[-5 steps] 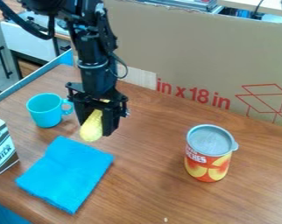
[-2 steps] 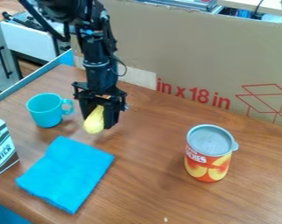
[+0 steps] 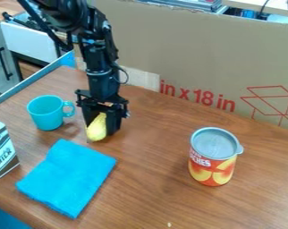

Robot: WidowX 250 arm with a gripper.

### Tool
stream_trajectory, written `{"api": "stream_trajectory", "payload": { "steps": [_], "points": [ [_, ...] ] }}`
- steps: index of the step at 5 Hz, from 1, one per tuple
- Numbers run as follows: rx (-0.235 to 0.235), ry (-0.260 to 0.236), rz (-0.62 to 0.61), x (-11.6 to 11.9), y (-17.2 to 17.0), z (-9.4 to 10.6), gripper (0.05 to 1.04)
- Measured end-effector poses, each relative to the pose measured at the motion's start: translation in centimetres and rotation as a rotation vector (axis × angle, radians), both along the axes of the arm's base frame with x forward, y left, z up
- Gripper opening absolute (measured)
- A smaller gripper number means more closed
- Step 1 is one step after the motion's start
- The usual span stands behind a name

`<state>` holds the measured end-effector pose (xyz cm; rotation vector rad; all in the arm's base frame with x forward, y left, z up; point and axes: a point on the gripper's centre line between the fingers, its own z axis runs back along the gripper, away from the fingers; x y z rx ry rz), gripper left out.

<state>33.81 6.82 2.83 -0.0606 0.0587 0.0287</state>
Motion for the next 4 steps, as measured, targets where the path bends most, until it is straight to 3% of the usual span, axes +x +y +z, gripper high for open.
{"api": "stream_trajectory", "payload": {
  "steps": [1,2,4],
  "points": [
    [-0.017,-0.005,-0.006,-0.2,-0.3,-0.5,0.744],
    [-0.012,-0.002,-0.016,-0.3,-0.3,-0.3,0.992],
    [0.024,-0.108,0.001,0.6,0.0,3.9,1.001]
  ]
}}
